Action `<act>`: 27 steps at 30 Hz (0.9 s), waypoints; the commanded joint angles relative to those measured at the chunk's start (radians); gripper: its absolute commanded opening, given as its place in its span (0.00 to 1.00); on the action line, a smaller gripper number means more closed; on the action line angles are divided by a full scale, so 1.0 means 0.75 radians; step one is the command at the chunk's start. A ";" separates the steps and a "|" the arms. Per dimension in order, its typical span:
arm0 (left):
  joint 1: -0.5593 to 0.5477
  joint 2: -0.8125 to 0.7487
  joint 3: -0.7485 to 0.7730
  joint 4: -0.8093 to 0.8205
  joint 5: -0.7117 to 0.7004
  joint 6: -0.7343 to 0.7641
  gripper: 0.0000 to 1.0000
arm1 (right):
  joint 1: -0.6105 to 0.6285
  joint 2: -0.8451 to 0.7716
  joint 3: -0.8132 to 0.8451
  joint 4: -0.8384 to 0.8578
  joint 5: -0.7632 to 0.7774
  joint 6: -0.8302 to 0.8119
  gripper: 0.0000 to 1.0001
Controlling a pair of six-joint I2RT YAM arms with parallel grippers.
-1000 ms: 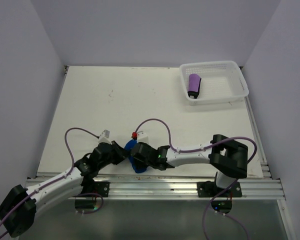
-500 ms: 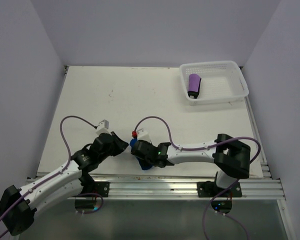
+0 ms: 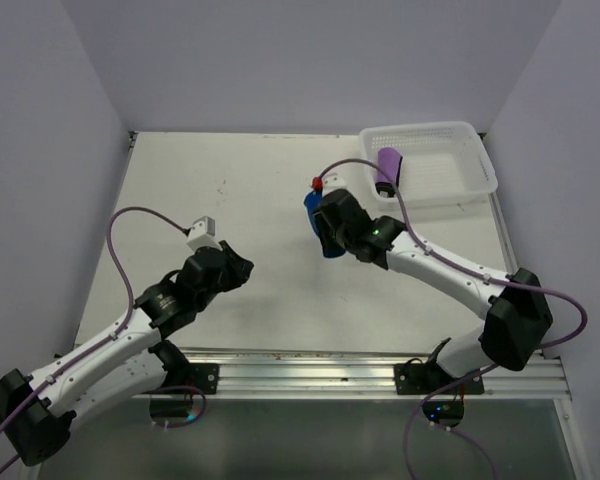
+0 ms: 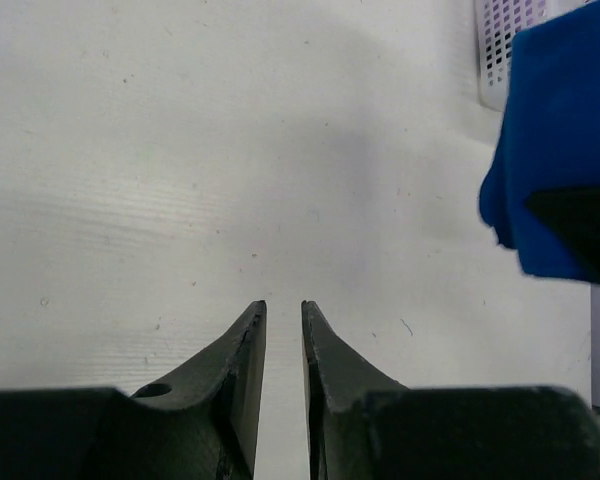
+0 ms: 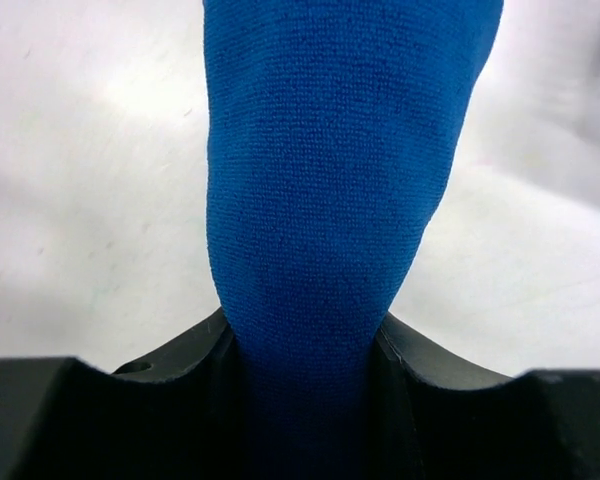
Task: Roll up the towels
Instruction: Place the rolled towel into the container
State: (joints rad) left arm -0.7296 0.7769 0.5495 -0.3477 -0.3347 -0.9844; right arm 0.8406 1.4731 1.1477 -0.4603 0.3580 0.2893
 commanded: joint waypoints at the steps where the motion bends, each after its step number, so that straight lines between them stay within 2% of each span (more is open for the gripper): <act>1: -0.001 0.028 0.108 -0.037 -0.087 0.091 0.25 | -0.186 -0.042 0.189 0.014 -0.074 -0.224 0.00; 5: 0.022 0.073 0.149 -0.035 -0.102 0.128 0.25 | -0.382 0.038 0.331 0.018 -0.070 -0.310 0.00; 13: 0.103 0.216 0.179 0.036 -0.034 0.210 0.26 | -0.568 0.220 0.460 0.161 0.044 -0.371 0.00; 27: 0.128 0.490 0.229 0.167 0.019 0.257 0.26 | -0.763 0.374 0.390 0.501 0.061 -0.333 0.00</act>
State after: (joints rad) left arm -0.6411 1.1278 0.6697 -0.2977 -0.3305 -0.8215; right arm 0.2871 1.7466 1.4467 -0.2142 0.3771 0.0334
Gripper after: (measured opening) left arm 0.260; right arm 0.414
